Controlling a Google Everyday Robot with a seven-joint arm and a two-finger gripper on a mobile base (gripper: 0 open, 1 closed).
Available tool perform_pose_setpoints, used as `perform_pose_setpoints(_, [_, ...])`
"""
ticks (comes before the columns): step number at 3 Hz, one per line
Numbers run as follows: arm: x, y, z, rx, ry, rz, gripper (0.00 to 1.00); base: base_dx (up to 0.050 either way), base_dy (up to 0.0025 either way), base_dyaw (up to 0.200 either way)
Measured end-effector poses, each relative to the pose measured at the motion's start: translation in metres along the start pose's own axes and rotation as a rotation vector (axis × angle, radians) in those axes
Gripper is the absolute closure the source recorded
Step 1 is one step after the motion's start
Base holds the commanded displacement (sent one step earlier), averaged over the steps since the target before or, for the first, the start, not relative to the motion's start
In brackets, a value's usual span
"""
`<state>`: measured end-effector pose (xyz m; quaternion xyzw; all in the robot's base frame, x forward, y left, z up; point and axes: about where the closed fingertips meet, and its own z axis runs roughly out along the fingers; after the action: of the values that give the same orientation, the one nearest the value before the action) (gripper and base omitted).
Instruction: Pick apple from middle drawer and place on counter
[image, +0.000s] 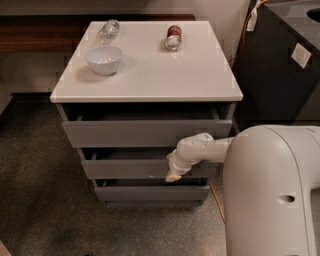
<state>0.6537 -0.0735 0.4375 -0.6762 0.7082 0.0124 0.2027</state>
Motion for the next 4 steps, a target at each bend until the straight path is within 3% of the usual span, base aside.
perform_pose_setpoints(1, [-0.001, 0.004, 0.002, -0.013, 0.0, 0.002, 0.64, 0.0, 0.0, 0.0])
perform_pose_setpoints(2, [-0.003, 0.007, 0.001, -0.016, -0.005, 0.001, 0.95, 0.0, 0.0, 0.0])
perform_pose_setpoints(4, [-0.014, 0.019, -0.008, -0.04, -0.026, -0.013, 1.0, 0.0, 0.0, 0.0])
